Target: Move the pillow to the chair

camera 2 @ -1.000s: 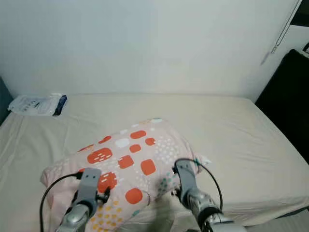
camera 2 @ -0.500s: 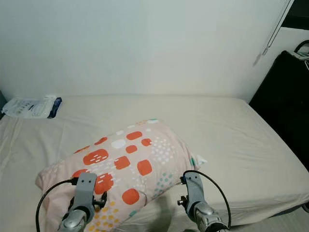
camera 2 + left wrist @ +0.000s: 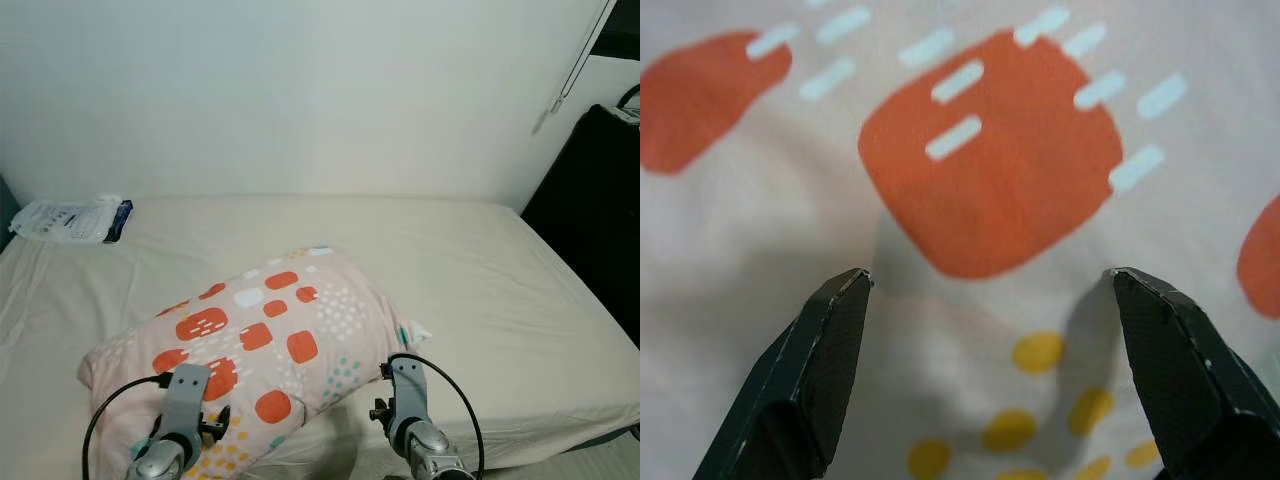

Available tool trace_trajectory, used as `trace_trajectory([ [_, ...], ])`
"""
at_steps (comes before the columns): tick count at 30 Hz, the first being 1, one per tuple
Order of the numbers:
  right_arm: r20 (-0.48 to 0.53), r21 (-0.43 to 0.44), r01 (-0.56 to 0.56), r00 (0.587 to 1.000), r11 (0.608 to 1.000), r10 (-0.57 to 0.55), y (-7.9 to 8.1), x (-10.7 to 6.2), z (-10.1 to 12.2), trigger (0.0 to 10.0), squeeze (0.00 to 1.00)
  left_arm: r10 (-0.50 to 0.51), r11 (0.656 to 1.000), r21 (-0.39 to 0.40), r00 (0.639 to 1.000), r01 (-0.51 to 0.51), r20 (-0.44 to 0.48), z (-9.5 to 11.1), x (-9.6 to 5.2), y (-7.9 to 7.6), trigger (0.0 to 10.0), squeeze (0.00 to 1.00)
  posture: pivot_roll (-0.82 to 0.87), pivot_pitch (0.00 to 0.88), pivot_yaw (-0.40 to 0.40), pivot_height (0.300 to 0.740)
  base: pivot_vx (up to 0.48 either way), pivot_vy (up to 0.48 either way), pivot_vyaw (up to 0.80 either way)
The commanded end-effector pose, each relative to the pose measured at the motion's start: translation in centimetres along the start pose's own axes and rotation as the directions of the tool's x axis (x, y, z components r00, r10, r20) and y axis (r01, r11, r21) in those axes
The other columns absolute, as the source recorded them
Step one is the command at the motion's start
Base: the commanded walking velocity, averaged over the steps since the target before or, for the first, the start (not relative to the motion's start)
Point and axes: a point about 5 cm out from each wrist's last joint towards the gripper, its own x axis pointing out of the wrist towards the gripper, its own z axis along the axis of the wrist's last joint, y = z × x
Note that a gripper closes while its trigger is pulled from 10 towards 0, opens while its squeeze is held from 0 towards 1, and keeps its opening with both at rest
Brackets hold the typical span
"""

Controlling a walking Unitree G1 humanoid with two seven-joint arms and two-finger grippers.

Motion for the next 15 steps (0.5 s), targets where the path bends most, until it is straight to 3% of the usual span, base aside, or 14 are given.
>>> trace_trajectory([
  [1, 0.021, 0.06, 0.033, 0.999, 0.998, -0.034, -0.52, -0.12, 0.09, 10.0, 0.0, -0.01, 1.0, 0.003, 1.0, 0.01, -0.018, -0.29, -0.05, -0.13, 10.0, 0.0, 0.12, 0.0, -0.122, 0.74, 0.0, 0.0, 0.0],
  [5, 0.026, 0.145, 0.031, 0.999, 0.989, -0.035, -0.59, -0.19, -0.16, 10.0, 0.0, 0.03, 0.999, -0.039, 0.999, -0.031, -0.023, -0.62, -0.22, 0.35, 10.0, 0.0, 0.11, 0.0, -0.104, 0.74, 0.0, 0.0, 0.0],
  [9, 0.041, 0.107, 0.022, 0.999, 0.994, -0.026, -0.57, -0.17, 0.13, 10.0, 0.0, 0.009, 1.0, -0.028, 0.999, -0.01, -0.039, -1.26, -0.5, 0.05, 10.0, 0.0, 0.11, 0.0, -0.105, 0.74, 0.0, 0.0, 0.0],
  [15, 0.013, -0.028, 0.015, 1.0, 0.999, -0.015, -0.12, -0.07, -0.03, 10.0, 0.0, 0.009, 0.999, -0.054, 0.999, -0.011, -0.032, -1.22, -0.51, -0.04, 10.0, 0.0, 0.12, 0.0, -0.111, 0.74, 0.0, 0.0, 0.0],
])
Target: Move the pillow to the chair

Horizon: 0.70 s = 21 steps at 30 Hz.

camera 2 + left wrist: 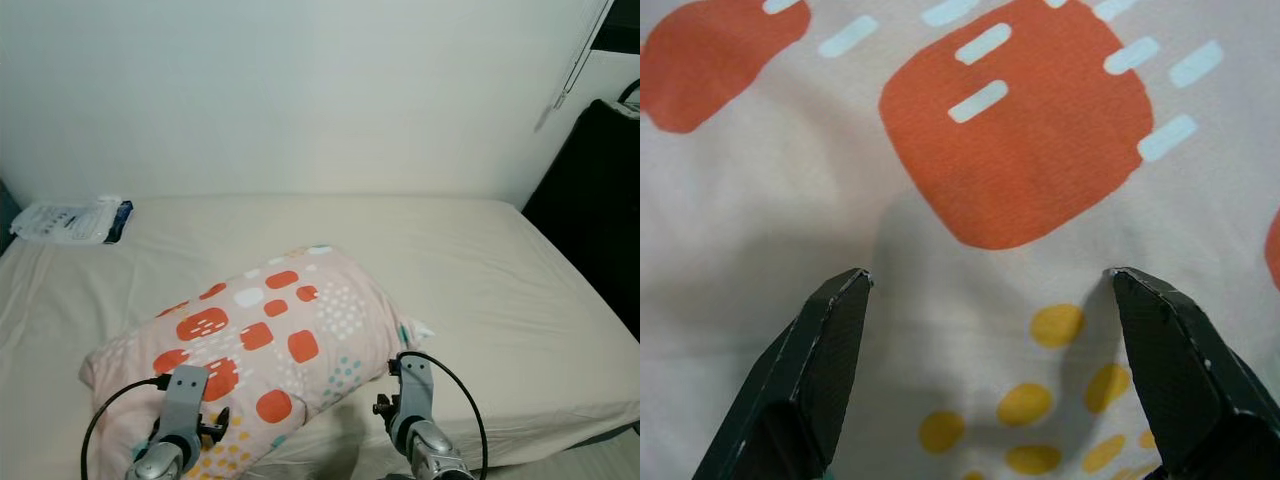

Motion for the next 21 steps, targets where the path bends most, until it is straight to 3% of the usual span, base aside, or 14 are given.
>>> trace_trajectory([
  [1, -0.011, -0.026, -0.002, 1.0, 1.0, 0.001, -0.1, -0.1, -0.2, 10.0, 0.0, -0.014, 1.0, -0.012, 1.0, 0.014, -0.009, -0.3, -0.1, -0.4, 10.0, 0.0, 0.12, 0.0, -0.111, 0.74, 0.0, 0.0, 0.0],
  [11, -0.028, -0.009, 0.055, 0.998, 0.998, -0.056, -0.6, -0.2, -0.7, 10.0, 0.0, 0.009, 0.998, 0.056, 1.0, -0.009, -0.011, -0.4, -0.2, 0.0, 10.0, 0.0, 0.12, 0.0, -0.103, 0.74, 0.0, 0.0, 0.0],
  [12, -0.02, -0.049, 0.073, 0.997, 0.996, -0.074, -0.8, -0.3, -0.5, 10.0, 0.0, 0.054, 0.997, 0.053, 0.998, -0.052, -0.034, -0.7, -0.2, 0.7, 10.0, 0.0, 0.12, 0.0, -0.103, 0.74, 0.0, 0.0, 0.0],
  [15, -0.017, -0.079, 0.08, 0.996, 0.994, -0.082, -0.9, -0.3, -0.5, 10.0, 0.0, 0.075, 0.997, 0.036, 0.996, -0.073, -0.042, -0.8, -0.3, 1.0, 10.0, 0.0, 0.12, 0.0, -0.103, 0.74, 0.0, 0.0, 0.0],
  [19, -0.013, -0.066, 0.095, 0.995, 0.993, -0.096, -1.2, -0.3, -0.4, 10.0, 0.0, 0.111, 0.993, 0.052, 0.99, -0.107, -0.087, -1.2, -0.3, 1.6, 10.0, 0.0, 0.11, 0.0, -0.104, 0.74, 0.0, 0.0, 0.0],
  [20, -0.007, -0.066, 0.105, 0.994, 0.992, -0.106, -1.3, -0.3, -0.3, 10.0, 0.0, 0.129, 0.982, 0.145, 0.989, -0.118, -0.073, -1.0, -0.3, 1.8, 10.0, 0.0, 0.11, 0.0, -0.105, 0.74, 0.0, 0.0, 0.0],
  [21, -0.004, -0.061, 0.11, 0.994, 0.992, -0.11, -1.4, -0.3, -0.2, 10.0, 0.0, 0.136, 0.974, 0.189, 0.989, -0.123, -0.055, -0.9, -0.3, 1.9, 10.0, 0.0, 0.11, 0.0, -0.107, 0.74, 0.0, 0.0, 0.0],
])
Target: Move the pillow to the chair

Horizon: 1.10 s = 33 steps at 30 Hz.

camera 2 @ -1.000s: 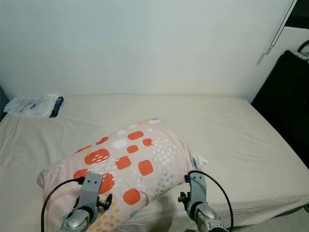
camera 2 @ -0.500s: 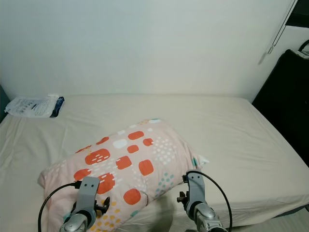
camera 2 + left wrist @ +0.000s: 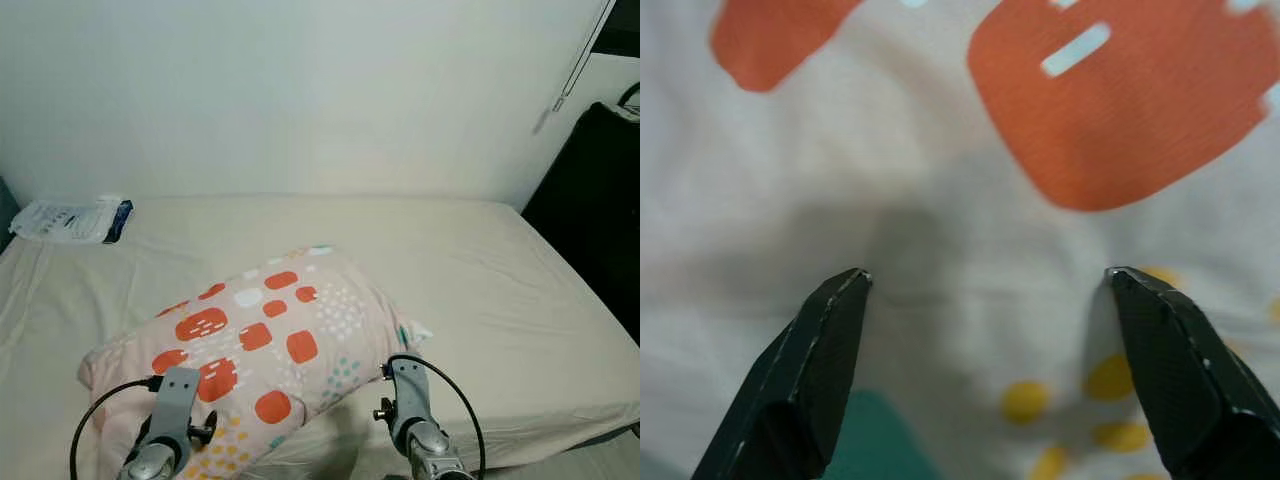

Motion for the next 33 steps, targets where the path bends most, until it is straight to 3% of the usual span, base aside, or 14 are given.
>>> trace_trajectory([
  [1, -0.001, 0.003, 0.02, 1.0, 1.0, -0.02, -0.4, -0.1, -0.2, 10.0, 0.0, 0.028, 0.996, 0.087, 1.0, -0.028, 0.003, -0.3, -0.1, 0.4, 10.0, 0.0, 0.11, 0.0, -0.108, 0.74, 0.0, 0.0, 0.0],
  [4, -0.008, 0.0, 0.008, 1.0, 1.0, -0.008, -0.2, -0.1, -0.4, 10.0, 0.0, 0.041, 0.995, 0.094, 0.999, -0.044, 0.036, 0.0, -0.1, 0.3, 10.0, 0.0, 0.11, 0.0, -0.111, 0.74, 0.0, 0.0, 0.0],
  [8, -0.013, 0.0, 0.002, 1.0, 1.0, -0.002, -0.1, -0.1, -0.5, 10.0, 0.0, 0.029, 0.999, -0.043, 0.999, -0.028, 0.026, 0.0, -0.1, -0.2, 10.0, 0.0, 0.12, 0.0, -0.121, 0.74, 0.0, 0.0, 0.0],
  [13, -0.013, -0.01, -0.004, 1.0, 1.0, 0.004, 0.1, 0.0, -0.3, 10.0, 0.0, 0.007, 0.997, -0.075, 1.0, -0.009, -0.026, -0.3, 0.0, -0.4, 10.0, 0.0, 0.12, 0.0, -0.123, 0.74, 0.0, 0.0, 0.0],
  [17, -0.012, -0.004, -0.005, 1.0, 1.0, 0.005, 0.2, 0.1, -0.1, 10.0, 0.0, -0.062, 0.978, -0.203, 0.998, 0.057, -0.02, -0.5, -0.2, -1.0, 10.0, 0.0, 0.12, 0.0, -0.122, 0.74, 0.0, 0.0, 0.0],
  [21, -0.016, 0.009, -0.01, 1.0, 1.0, 0.01, 0.3, 0.0, -0.2, 10.0, 0.0, -0.058, 0.97, -0.236, 0.998, 0.049, -0.032, -0.8, -0.3, -0.9, 10.0, 0.0, 0.11, 0.0, -0.12, 0.74, 0.0, 0.0, 0.0],
  [26, -0.022, 0.063, 0.022, 1.0, 0.998, -0.021, 0.0, 0.0, -0.4, 10.0, 0.0, -0.11, 0.915, -0.397, 0.992, 0.074, -0.068, -1.0, -0.3, -1.8, 10.0, 0.0, 0.11, 0.0, -0.121, 0.74, 0.0, 0.0, 0.0],
  [32, -0.036, 0.037, 0.021, 0.999, 0.999, -0.019, -0.3, 0.0, -0.3, 10.0, 0.0, -0.082, 0.929, -0.364, 0.996, 0.067, -0.026, 0.1, 0.0, -2.3, 10.0, 0.0, 0.12, 0.0, -0.137, 0.74, 0.0, 0.0, 0.0],
  [33, -0.038, -0.005, 0.007, 0.999, 1.0, -0.007, -0.2, 0.0, -0.2, 10.0, 0.0, -0.094, 0.952, -0.294, 0.995, 0.085, -0.017, 0.3, 0.0, -2.5, 10.0, 0.0, 0.12, 0.0, -0.136, 0.74, 0.0, 0.0, 0.0],
])
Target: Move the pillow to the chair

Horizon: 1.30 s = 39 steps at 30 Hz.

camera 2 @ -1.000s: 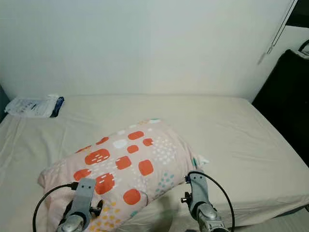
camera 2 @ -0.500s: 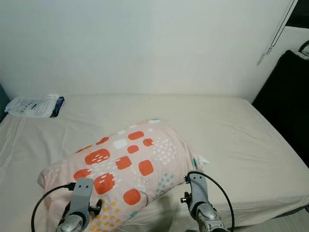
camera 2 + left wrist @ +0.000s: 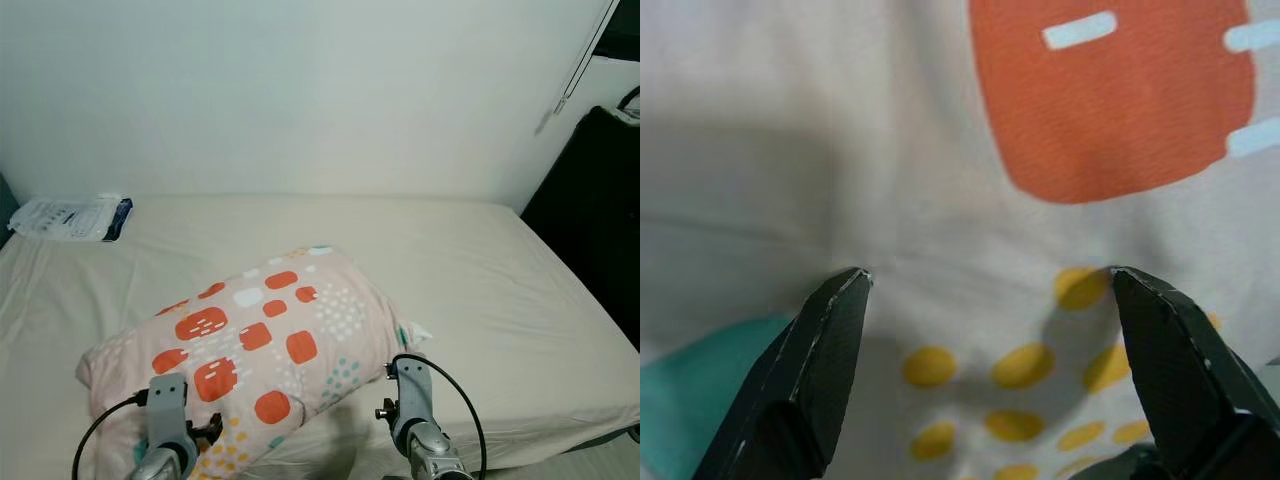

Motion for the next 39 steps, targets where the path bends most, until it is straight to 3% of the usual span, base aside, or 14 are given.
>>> trace_trajectory([
  [1, -0.015, -0.021, 0.0, 1.0, 1.0, -0.001, -0.2, 0.0, 0.0, 10.0, 0.0, -0.019, 0.999, 0.044, 1.0, 0.019, 0.008, 0.1, 0.1, -0.7, 10.0, 0.0, 0.12, 0.0, -0.136, 0.74, 0.0, 0.0, 0.0],
  [2, -0.011, -0.064, -0.004, 1.0, 0.998, 0.003, -0.5, 0.0, 0.2, 10.0, 0.0, -0.053, 0.978, 0.201, 0.998, 0.05, 0.013, 0.2, 0.1, -1.3, 10.0, 0.0, 0.1, 0.0, -0.114, 0.74, 0.0, 0.0, 0.0],
  [5, -0.003, -0.064, 0.011, 1.0, 0.998, -0.011, -1.0, -0.1, 0.4, 10.0, 0.0, -0.085, 0.954, 0.291, 0.996, 0.077, 0.014, 0.3, 0.1, -1.8, 10.0, 0.0, 0.1, 0.0, -0.103, 0.74, 0.0, 0.0, 0.0],
  [15, 0.01, -0.089, 0.017, 1.0, 0.996, -0.017, -1.7, -0.1, 0.8, 10.0, 0.0, -0.085, 0.942, 0.327, 0.996, 0.072, 0.025, 0.9, 0.3, -1.5, 10.0, 0.0, 0.06, 0.0, -0.045, 0.74, 0.0, 0.0, 0.0],
  [19, 0.053, -0.083, 0.046, 0.998, 0.995, -0.042, -2.5, -0.1, 1.9, 10.0, 0.0, -0.089, 0.923, 0.375, 0.996, 0.083, 0.0, 0.8, 0.3, -1.1, 10.0, 0.0, 0.02, 0.0, -0.03, 0.74, 0.0, 0.0, 0.0],
  [24, 0.074, -0.071, 0.034, 0.997, 0.997, -0.029, -2.4, 0.1, 2.9, 10.0, 0.0, -0.091, 0.944, 0.318, 0.996, 0.084, 0.01, 1.5, 0.5, -1.2, 10.0, 0.0, 0.02, 0.0, -0.072, 0.74, 0.0, 0.0, 0.0],
  [28, 0.049, -0.123, 0.012, 0.999, 0.992, -0.006, -1.2, 0.7, 4.2, 10.0, 0.0, -0.1, 0.94, 0.331, 0.994, 0.082, 0.039, 3.1, 1.0, -1.3, 10.0, 0.0, 0.02, 0.0, -0.117, 0.74, 0.0, 0.0, 0.0],
  [31, 0.035, -0.122, 0.001, 0.999, 0.993, 0.003, -0.9, 0.8, 4.3, 10.0, 0.0, -0.101, 0.936, 0.342, 0.994, 0.082, 0.04, 3.2, 1.0, -1.4, 10.0, 0.0, 0.03, 0.0, -0.127, 0.74, 0.0, 0.0, 0.0],
  [33, 0.021, -0.111, -0.021, 1.0, 0.994, 0.023, 0.2, 1.0, 4.6, 10.0, 0.0, -0.074, 0.945, 0.323, 0.995, 0.05, 0.063, 3.5, 1.1, -1.4, 10.0, 0.0, 0.06, 0.0, -0.155, 0.74, 0.0, 0.0, 0.0],
  [39, 0.058, -0.078, -0.042, 0.997, 0.996, 0.046, 1.7, 1.3, 5.5, 10.0, 0.0, -0.031, 0.958, 0.287, 0.996, 0.005, 0.087, 3.5, 1.0, -0.9, 10.0, 0.0, 0.08, 0.0, -0.169, 0.74, 0.0, 0.0, 0.0],
])
